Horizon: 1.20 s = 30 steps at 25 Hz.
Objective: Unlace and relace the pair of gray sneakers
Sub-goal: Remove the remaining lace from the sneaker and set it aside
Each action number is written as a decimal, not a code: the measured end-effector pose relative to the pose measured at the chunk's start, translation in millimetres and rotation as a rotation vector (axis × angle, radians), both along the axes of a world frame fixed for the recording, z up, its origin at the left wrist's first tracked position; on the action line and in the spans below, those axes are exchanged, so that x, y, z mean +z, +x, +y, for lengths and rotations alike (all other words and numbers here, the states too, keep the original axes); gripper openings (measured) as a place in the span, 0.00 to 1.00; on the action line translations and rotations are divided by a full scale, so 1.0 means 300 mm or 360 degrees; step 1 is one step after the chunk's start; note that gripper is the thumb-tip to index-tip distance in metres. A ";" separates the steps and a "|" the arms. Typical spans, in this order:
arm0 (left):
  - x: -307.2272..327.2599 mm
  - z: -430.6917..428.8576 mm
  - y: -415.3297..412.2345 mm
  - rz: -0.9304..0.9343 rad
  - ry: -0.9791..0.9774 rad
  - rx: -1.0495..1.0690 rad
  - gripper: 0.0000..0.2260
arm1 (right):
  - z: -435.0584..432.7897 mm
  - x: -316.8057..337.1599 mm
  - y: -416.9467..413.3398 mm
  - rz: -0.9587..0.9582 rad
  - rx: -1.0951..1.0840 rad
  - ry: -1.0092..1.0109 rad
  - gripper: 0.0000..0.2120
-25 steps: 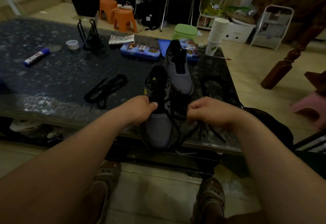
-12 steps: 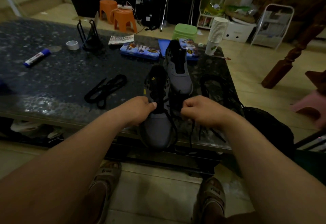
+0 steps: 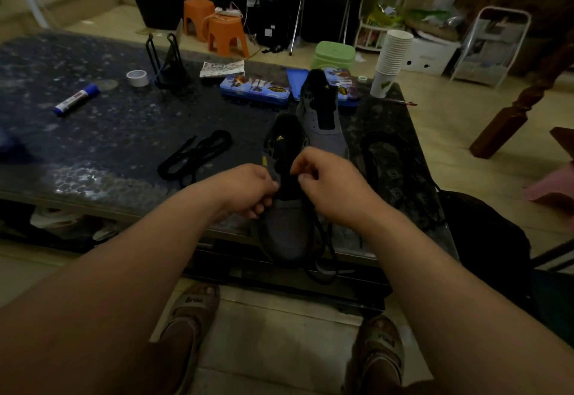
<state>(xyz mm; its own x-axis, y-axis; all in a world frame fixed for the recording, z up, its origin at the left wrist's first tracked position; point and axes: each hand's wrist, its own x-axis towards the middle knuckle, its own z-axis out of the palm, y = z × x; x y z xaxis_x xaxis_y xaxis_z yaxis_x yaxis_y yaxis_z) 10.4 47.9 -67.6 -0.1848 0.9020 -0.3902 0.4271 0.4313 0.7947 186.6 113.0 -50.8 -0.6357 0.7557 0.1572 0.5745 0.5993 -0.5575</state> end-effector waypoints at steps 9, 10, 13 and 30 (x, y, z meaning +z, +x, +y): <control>-0.033 -0.031 -0.061 0.0855 0.0753 -0.0575 0.06 | 0.004 -0.035 -0.008 0.0022 -0.0066 -0.0401 0.13; -0.034 -0.024 -0.055 0.0892 0.0774 -0.0586 0.06 | 0.003 -0.035 -0.011 0.0014 -0.0064 -0.0393 0.12; -0.035 -0.018 -0.053 0.0956 0.0797 -0.0599 0.07 | 0.007 -0.036 -0.013 0.0007 -0.0065 -0.0392 0.10; 0.124 -0.036 -0.010 0.1333 0.0133 -0.0939 0.08 | 0.015 -0.091 -0.054 -0.0210 -0.0081 -0.0292 0.12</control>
<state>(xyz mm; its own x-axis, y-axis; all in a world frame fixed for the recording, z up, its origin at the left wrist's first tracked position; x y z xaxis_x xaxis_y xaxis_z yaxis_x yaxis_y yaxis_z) 7.5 37.2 -30.4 0.1125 0.9557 -0.2720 0.9843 -0.0697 0.1622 170.3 117.5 -78.1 -0.6019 0.7957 -0.0679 0.6767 0.4631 -0.5724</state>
